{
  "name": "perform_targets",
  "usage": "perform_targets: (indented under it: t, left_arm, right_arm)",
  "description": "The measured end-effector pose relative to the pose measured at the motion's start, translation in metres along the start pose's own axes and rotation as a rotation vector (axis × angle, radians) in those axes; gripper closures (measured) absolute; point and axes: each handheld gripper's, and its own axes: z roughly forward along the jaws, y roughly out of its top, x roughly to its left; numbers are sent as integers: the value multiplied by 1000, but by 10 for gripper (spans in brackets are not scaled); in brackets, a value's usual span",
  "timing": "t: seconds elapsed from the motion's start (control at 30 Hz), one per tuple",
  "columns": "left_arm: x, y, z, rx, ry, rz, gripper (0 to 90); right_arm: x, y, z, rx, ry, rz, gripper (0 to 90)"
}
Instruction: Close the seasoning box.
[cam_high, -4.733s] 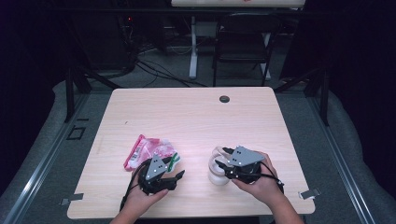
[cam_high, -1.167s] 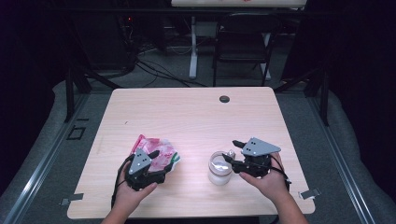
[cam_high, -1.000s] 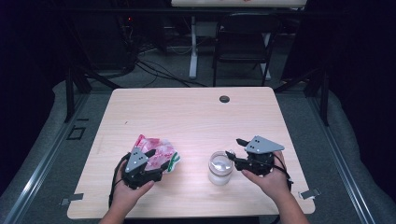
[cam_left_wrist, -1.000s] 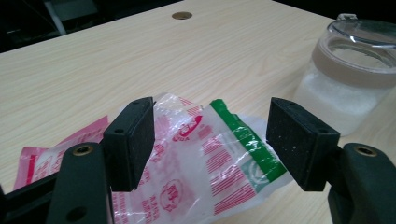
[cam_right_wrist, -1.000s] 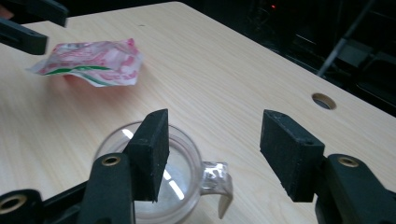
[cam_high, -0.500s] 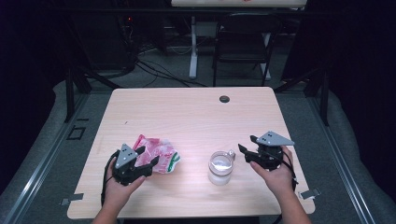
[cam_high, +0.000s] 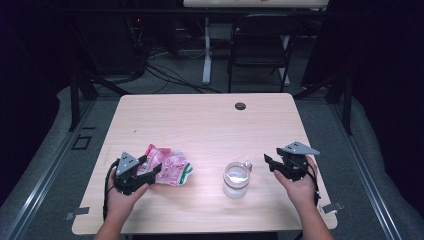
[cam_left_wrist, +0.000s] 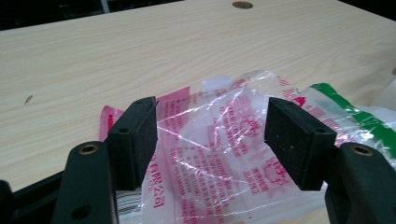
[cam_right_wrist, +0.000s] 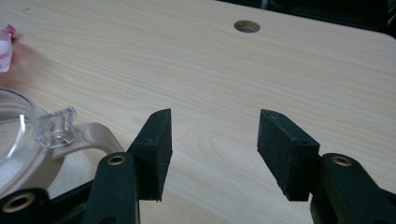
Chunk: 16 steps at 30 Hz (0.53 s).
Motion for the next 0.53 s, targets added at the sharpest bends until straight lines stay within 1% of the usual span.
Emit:
perform_targets:
  t: [0.1, 0.2, 0.4, 0.53]
  left_arm:
    - [4, -1, 1, 12, 15, -2, 349]
    - [6, -2, 2, 24, 20, -11, 348]
    - [7, -2, 1, 16, 31, -9, 348]
    - [9, -2, 0, 15, 37, -16, 349]
  right_arm:
    - [-1, -2, 3, 5, -1, 6, 450]
    - [-2, -3, 5, 14, 4, 9, 450]
    - [-2, -4, 5, 6, 4, 19, 448]
    - [-3, -4, 4, 2, -3, 18, 446]
